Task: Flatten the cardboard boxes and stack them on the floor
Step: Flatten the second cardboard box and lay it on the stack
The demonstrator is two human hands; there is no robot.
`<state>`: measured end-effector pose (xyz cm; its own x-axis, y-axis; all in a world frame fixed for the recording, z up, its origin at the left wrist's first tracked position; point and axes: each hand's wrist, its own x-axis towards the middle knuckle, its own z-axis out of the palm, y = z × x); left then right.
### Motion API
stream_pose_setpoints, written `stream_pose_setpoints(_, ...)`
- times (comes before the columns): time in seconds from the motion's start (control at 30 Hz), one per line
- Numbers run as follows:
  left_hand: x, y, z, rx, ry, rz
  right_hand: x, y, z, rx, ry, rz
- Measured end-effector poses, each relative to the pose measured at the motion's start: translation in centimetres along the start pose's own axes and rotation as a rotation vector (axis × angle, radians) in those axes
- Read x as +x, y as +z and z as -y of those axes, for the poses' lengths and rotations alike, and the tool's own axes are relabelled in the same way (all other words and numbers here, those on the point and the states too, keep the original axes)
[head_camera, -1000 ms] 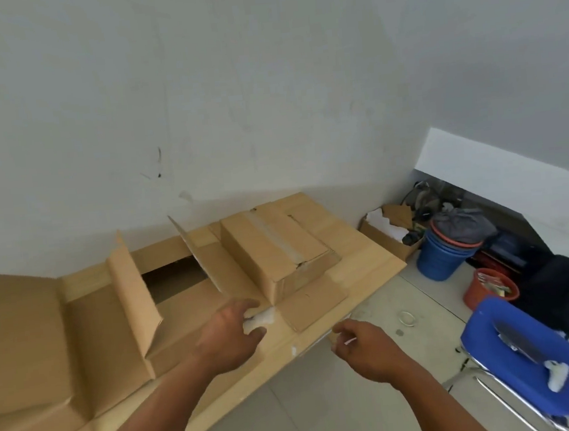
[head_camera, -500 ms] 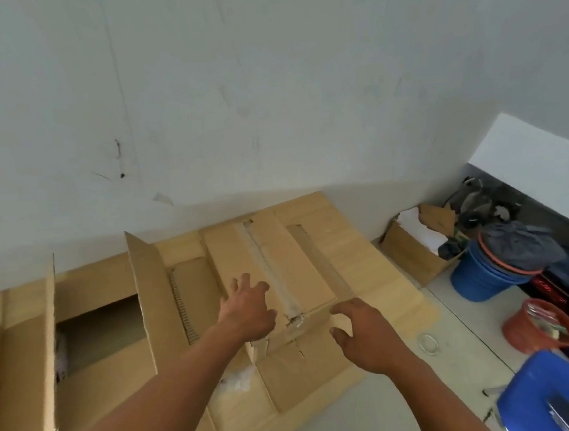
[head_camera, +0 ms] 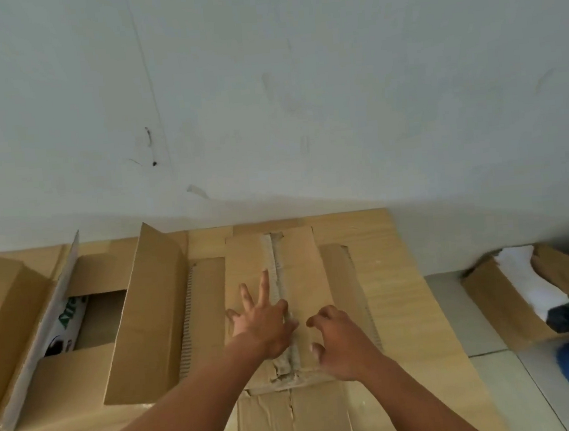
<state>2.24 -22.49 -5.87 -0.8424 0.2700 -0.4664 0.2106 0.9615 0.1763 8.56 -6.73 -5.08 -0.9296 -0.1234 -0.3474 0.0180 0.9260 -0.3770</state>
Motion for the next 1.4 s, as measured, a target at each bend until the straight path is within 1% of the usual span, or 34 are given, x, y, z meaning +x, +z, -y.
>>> stream_pose_setpoints(0.07, -0.1, -0.1, -0.1, -0.067, -0.014, -0.069, 0.8, 0.0, -0.7, -0.062, -0.031, 0.018)
stream_pose_setpoints(0.13, -0.4, -0.2, 0.3, -0.208, -0.022, -0.155, 1.6, -0.3, -0.8, -0.131, -0.036, 0.001)
stream_pose_setpoints(0.23, -1.5, -0.9, 1.4, -0.445, -0.002, -0.278, 2.8, -0.5, 0.0, -0.174, -0.03, -0.076)
stream_pose_setpoints(0.3, -2.4, -1.8, 2.5, -0.501, 0.029, -0.341, 3.6, -0.4, 1.0, -0.151, -0.061, -0.134)
stream_pose_setpoints(0.33, -2.9, -2.3, 3.0, -0.511, 0.029, -0.378, 4.0, -0.1, 1.5, -0.138, -0.091, -0.138)
stream_pose_setpoints(0.4, -3.8, -3.1, 4.2, -0.494, 0.0, -0.456, 4.8, 0.5, 2.5, -0.19, -0.199, -0.061)
stream_pose_setpoints(0.47, -4.7, -3.7, 5.0, -0.389, -0.058, -0.521, 5.5, 0.8, 3.2, -0.289, -0.295, 0.031)
stream_pose_setpoints(0.5, -5.0, -4.0, 5.4, -0.295, -0.097, -0.529, 5.8, 0.7, 3.3, -0.319, -0.317, 0.047)
stream_pose_setpoints(0.57, -5.1, -4.4, 5.6, -0.064, -0.172, -0.506, 6.3, 0.0, 3.0, -0.313, -0.335, 0.022)
stream_pose_setpoints(0.63, -4.9, -4.6, 5.4, 0.137, -0.197, -0.478, 6.6, -1.3, 2.3, -0.292, -0.383, -0.054)
stream_pose_setpoints(0.7, -4.5, -4.7, 4.8, 0.274, -0.212, -0.414, 6.7, -3.0, 1.5, -0.26, -0.438, -0.129)
stream_pose_setpoints(0.77, -3.9, -4.0, 4.5, 0.36, -0.201, -0.308, 6.8, -4.7, 0.6, -0.234, -0.451, -0.188)
stream_pose_setpoints(0.9, -2.5, -1.2, 3.8, 0.425, -0.096, -0.086, 7.0, -7.8, -1.8, -0.265, -0.398, -0.31)
stream_pose_setpoints(1.0, -2.2, 0.4, 2.9, 0.308, -0.077, 0.003, 6.8, -9.1, -3.7, -0.26, -0.264, -0.453)
stream_pose_setpoints(1.03, -2.0, 0.8, 2.6, 0.258, -0.071, 0.019, 6.8, -9.6, -4.2, -0.263, -0.201, -0.476)
stream_pose_setpoints(1.07, -1.9, 1.1, 2.3, 0.223, -0.063, 0.036, 6.7, -9.9, -4.7, -0.291, -0.134, -0.461)
stream_pose_setpoints(1.17, -1.5, 1.9, 2.0, 0.17, -0.069, 0.096, 6.6, -10.4, -6.0, -0.44, 0.051, -0.276)
stream_pose_setpoints(1.23, -1.5, 1.6, 1.9, 0.133, -0.081, 0.112, 6.9, -10.3, -6.3, -0.499, 0.117, -0.169)
stream_pose_setpoints(1.33, -2.2, 0.3, 2.0, 0.078, -0.1, 0.055, 8.0, -9.3, -6.5, -0.525, 0.089, -0.072)
stream_pose_setpoints(1.4, -2.8, -0.7, 2.3, -0.016, -0.126, -0.003, 9.0, -8.4, -6.3, -0.494, -0.008, -0.056)
